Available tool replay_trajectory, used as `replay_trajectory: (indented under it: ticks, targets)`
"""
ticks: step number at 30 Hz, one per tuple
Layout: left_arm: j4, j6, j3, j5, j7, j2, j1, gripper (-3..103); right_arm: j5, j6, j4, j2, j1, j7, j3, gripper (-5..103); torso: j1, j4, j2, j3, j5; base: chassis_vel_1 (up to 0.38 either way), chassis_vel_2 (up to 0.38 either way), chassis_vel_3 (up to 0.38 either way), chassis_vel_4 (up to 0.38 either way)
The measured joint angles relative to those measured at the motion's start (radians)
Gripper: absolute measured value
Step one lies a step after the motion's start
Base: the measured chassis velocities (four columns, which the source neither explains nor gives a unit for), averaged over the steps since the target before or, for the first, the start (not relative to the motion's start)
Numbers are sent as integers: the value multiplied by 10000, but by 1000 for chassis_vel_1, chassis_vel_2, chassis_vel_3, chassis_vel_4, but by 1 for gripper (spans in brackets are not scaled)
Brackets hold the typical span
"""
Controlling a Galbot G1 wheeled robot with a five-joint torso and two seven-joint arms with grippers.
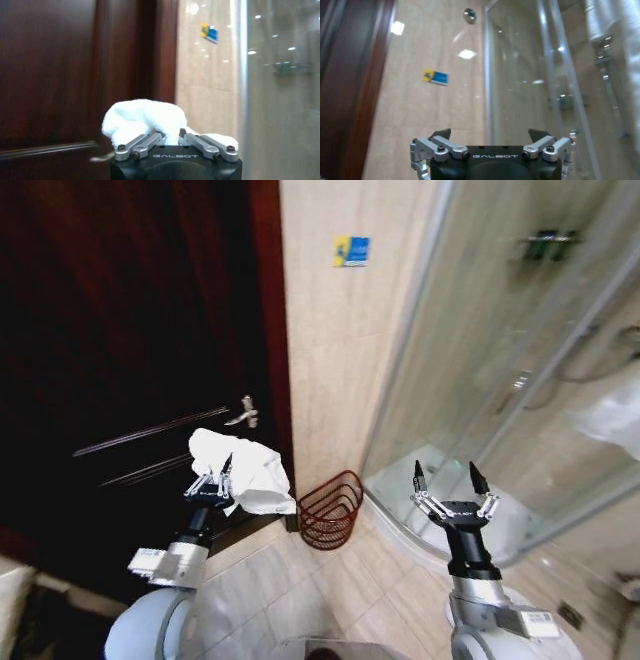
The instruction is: Discard the used towel into the hamper.
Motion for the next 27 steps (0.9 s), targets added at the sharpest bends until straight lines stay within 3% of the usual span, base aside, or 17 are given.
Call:
replay_trajectory:
  ticks: [17,27]
  targets:
    - [552,-74,116,-123,1,354,-244,7,-28,73,-52,38,-5,15,-2,100,0,-1,0,0,0,-125,-127,-124,-125]
    - [1840,-394,215,35,39,508,-781,7,-192,-262,-135,8,-31,123,35,100,-1,3,0,0,0,-37,-38,-41,-31]
